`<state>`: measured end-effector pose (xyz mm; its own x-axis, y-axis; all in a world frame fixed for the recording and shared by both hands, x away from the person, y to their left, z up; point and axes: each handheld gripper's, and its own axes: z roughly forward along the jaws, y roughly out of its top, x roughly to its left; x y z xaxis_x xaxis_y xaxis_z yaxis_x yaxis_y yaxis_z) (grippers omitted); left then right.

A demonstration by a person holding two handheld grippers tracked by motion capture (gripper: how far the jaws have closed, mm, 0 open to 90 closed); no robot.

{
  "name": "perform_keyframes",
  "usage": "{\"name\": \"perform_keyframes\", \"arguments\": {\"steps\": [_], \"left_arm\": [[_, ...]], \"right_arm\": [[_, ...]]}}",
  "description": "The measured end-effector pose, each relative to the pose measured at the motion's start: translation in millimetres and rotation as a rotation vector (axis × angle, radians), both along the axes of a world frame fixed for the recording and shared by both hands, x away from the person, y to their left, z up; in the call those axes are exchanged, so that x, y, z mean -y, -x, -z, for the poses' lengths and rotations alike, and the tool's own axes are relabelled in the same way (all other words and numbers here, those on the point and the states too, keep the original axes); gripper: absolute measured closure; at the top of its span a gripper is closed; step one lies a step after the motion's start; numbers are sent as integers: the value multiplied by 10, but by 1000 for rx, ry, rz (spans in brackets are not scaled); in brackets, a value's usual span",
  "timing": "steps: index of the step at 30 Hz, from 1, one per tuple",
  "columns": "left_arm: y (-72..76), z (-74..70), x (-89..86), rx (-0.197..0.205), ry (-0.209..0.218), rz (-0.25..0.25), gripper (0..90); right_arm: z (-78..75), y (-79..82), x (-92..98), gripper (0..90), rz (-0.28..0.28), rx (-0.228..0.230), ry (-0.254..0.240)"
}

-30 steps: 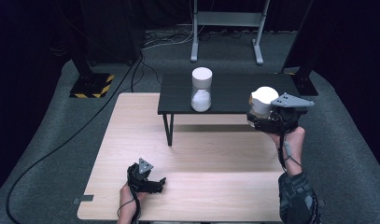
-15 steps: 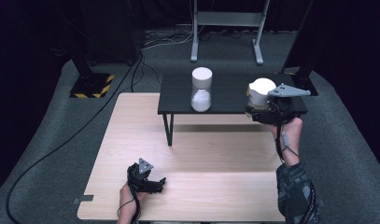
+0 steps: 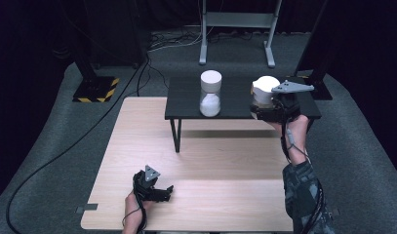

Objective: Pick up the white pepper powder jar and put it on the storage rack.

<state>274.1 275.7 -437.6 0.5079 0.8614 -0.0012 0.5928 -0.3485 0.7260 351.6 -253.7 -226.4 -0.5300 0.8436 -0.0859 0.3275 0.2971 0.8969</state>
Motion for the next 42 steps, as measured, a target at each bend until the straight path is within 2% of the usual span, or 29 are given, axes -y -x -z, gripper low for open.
{"name": "perform_keyframes", "arguments": {"steps": [18, 37, 42], "left_arm": [[0, 1, 0, 1, 0, 0, 17], [1, 1, 0, 1, 0, 0, 17], [1, 1, 0, 1, 0, 1, 18]], "right_arm": [[-7, -220, -80, 300, -14, -32, -1], [34, -340, -132, 300, -1, -46, 5], [80, -347, -84, 300, 4, -46, -27]]}}
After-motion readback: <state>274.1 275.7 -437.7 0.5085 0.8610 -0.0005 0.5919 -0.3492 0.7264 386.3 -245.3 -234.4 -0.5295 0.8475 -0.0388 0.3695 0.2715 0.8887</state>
